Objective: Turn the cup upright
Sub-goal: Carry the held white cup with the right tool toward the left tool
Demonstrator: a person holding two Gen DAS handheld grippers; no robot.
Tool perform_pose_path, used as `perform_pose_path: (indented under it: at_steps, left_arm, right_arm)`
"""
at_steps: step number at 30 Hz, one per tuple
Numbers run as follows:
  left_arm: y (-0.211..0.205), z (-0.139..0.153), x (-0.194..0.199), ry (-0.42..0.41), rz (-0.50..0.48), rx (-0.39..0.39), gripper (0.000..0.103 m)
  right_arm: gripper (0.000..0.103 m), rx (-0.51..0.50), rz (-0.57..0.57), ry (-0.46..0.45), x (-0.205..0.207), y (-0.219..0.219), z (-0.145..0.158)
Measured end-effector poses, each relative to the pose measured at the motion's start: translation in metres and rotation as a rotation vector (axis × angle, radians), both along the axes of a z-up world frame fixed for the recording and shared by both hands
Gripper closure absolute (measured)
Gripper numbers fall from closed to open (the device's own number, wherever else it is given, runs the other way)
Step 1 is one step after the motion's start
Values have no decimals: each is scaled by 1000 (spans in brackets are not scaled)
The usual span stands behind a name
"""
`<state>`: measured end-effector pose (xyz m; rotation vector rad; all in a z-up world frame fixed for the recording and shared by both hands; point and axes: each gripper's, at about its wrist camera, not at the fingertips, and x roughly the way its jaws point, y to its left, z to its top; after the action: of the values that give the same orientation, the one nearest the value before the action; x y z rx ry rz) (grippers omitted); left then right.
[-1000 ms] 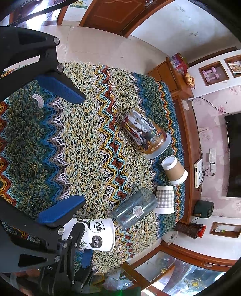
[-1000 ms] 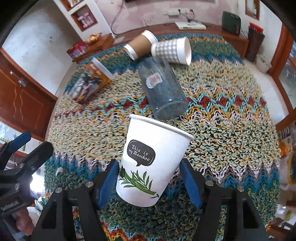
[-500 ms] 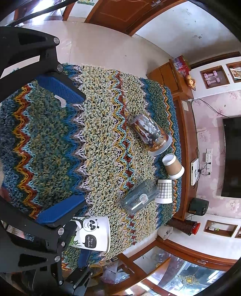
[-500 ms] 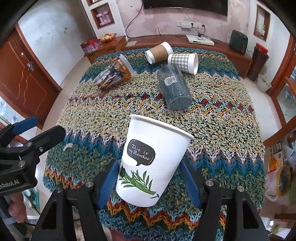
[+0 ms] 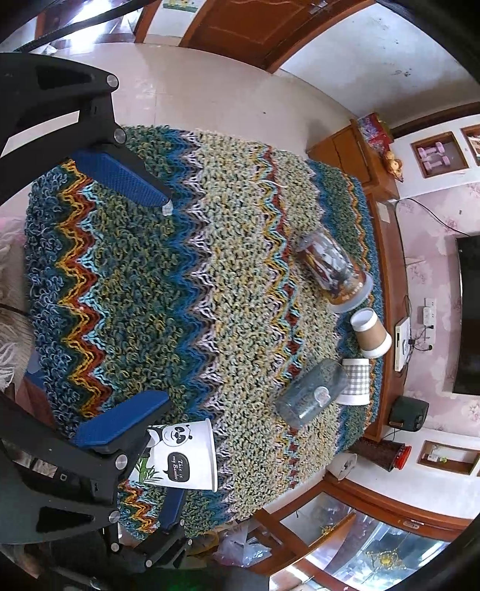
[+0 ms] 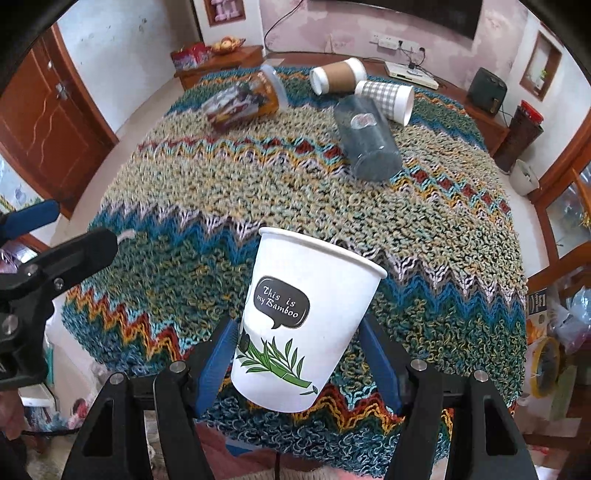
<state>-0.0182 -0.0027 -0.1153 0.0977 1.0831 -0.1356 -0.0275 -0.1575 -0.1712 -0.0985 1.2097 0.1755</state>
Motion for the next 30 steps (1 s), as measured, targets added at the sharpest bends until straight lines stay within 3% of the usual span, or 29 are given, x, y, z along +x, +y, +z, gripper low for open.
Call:
perform_pose_path:
  at_steps: [18,30]
  left_arm:
    - [6,-28,2,97,51,-26,3]
    - [1,-23,2,98,48,-61,3]
  right_arm:
    - [34,-21,14,87,14,12,-36]
    - [34,67,-13,60,4,-14,-9]
